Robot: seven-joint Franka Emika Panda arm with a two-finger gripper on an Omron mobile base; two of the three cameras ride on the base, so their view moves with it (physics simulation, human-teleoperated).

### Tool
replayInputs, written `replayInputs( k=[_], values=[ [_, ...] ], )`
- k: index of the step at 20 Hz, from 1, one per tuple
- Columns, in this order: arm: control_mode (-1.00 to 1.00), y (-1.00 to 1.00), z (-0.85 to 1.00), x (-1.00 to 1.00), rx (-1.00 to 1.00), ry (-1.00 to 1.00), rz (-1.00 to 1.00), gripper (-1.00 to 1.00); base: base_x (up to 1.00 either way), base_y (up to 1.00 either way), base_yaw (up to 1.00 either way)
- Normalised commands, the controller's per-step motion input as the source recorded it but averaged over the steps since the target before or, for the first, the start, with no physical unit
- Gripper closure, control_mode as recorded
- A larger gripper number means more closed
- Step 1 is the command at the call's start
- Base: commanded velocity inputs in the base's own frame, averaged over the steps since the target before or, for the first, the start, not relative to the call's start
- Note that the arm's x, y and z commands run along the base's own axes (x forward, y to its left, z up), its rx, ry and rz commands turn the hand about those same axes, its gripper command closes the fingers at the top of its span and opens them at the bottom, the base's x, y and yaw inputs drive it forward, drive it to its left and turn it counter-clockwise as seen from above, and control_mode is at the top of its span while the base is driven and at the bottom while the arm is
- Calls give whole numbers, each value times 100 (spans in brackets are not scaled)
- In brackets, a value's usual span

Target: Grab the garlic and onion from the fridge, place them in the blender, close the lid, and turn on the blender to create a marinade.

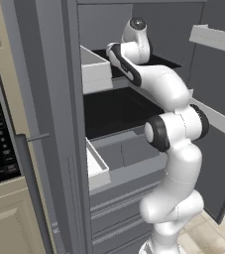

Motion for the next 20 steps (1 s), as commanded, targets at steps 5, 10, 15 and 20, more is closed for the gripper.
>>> replayInputs(
  k=[5, 10, 15, 20],
  values=[
    [-100, 0, -1, 22, 0, 0, 0, -100, 0, 0, 0],
    [-100, 0, 0, 26, 0, 0, 0, -100, 0, 0, 0],
    [-100, 0, 0, 1, 0, 0, 0, 100, 0, 0, 0],
    [-100, 0, 0, -9, 0, 0, 0, 100, 0, 0, 0]
  ],
)
